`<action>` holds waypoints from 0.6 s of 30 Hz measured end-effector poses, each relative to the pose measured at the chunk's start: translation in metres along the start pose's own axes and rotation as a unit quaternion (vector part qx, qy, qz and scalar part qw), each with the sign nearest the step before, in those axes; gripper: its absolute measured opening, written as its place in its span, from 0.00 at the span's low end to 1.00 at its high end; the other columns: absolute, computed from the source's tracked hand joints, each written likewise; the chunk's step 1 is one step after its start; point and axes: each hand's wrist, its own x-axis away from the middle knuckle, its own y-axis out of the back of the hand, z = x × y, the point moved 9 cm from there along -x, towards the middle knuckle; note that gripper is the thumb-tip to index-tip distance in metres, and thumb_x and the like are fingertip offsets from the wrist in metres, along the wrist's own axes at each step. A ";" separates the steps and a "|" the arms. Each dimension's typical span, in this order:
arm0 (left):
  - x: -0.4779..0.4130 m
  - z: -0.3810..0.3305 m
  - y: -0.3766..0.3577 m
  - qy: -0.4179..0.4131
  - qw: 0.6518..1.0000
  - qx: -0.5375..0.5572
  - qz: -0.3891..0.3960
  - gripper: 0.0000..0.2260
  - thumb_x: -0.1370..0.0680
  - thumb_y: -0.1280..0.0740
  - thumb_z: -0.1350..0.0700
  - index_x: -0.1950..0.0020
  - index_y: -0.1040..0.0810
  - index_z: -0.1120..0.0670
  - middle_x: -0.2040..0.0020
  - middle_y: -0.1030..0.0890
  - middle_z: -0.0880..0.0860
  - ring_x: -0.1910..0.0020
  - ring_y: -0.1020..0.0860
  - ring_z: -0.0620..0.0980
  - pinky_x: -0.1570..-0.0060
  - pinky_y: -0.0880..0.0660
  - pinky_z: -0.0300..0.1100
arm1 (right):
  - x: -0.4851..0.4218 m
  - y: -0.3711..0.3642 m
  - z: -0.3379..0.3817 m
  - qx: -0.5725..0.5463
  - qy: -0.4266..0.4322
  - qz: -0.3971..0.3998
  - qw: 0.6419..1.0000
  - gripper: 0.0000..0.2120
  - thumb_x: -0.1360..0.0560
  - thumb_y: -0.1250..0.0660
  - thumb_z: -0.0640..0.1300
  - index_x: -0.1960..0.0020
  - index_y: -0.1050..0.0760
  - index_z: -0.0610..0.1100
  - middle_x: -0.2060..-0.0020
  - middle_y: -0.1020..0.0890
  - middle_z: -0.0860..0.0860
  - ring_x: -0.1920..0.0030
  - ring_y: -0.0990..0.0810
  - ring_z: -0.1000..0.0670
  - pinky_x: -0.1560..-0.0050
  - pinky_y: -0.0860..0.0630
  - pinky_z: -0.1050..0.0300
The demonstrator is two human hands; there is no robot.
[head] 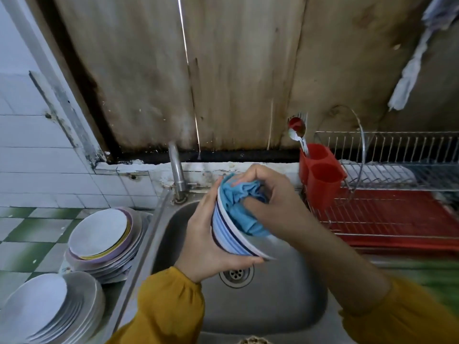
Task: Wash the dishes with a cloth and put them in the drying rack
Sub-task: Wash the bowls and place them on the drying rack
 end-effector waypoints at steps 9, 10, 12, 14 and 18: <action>-0.017 -0.030 -0.087 0.008 0.989 0.133 0.062 0.53 0.45 0.17 0.45 0.26 0.39 0.54 0.34 0.27 0.41 0.33 0.26 0.48 0.42 0.22 0.47 | 0.072 0.083 0.002 0.108 -0.010 0.116 0.987 0.15 0.36 0.39 0.30 0.65 0.26 0.50 0.59 0.16 0.50 0.52 0.17 0.54 0.55 0.21 0.59; -0.020 -0.033 -0.101 0.014 0.987 0.147 0.067 0.52 0.44 0.18 0.42 0.27 0.38 0.54 0.35 0.26 0.40 0.34 0.26 0.47 0.42 0.22 0.43 | 0.080 0.107 0.007 0.116 0.008 0.056 0.992 0.16 0.38 0.40 0.33 0.65 0.26 0.54 0.60 0.16 0.51 0.54 0.17 0.54 0.57 0.22 0.60; -0.026 -0.040 -0.123 0.025 0.982 0.178 0.060 0.49 0.43 0.20 0.36 0.30 0.36 0.55 0.38 0.24 0.38 0.37 0.24 0.43 0.44 0.23 0.37 | 0.097 0.159 0.015 0.129 0.048 -0.087 0.987 0.16 0.38 0.42 0.38 0.63 0.24 0.58 0.60 0.17 0.50 0.57 0.18 0.48 0.60 0.22 0.52; -0.034 -0.044 -0.135 0.044 0.972 0.229 0.031 0.48 0.44 0.21 0.34 0.33 0.33 0.54 0.42 0.20 0.41 0.42 0.21 0.43 0.48 0.23 0.36 | 0.120 0.211 0.014 0.133 0.063 -0.230 0.962 0.20 0.36 0.43 0.35 0.62 0.23 0.59 0.60 0.18 0.53 0.58 0.19 0.46 0.62 0.23 0.51; -0.057 -0.060 -0.169 0.084 0.949 0.302 -0.023 0.47 0.47 0.21 0.32 0.36 0.28 0.55 0.50 0.17 0.49 0.50 0.18 0.48 0.54 0.21 0.40 | 0.173 0.284 0.013 0.122 0.065 -0.410 0.902 0.23 0.33 0.44 0.34 0.51 0.20 0.57 0.55 0.19 0.56 0.55 0.20 0.53 0.56 0.22 0.58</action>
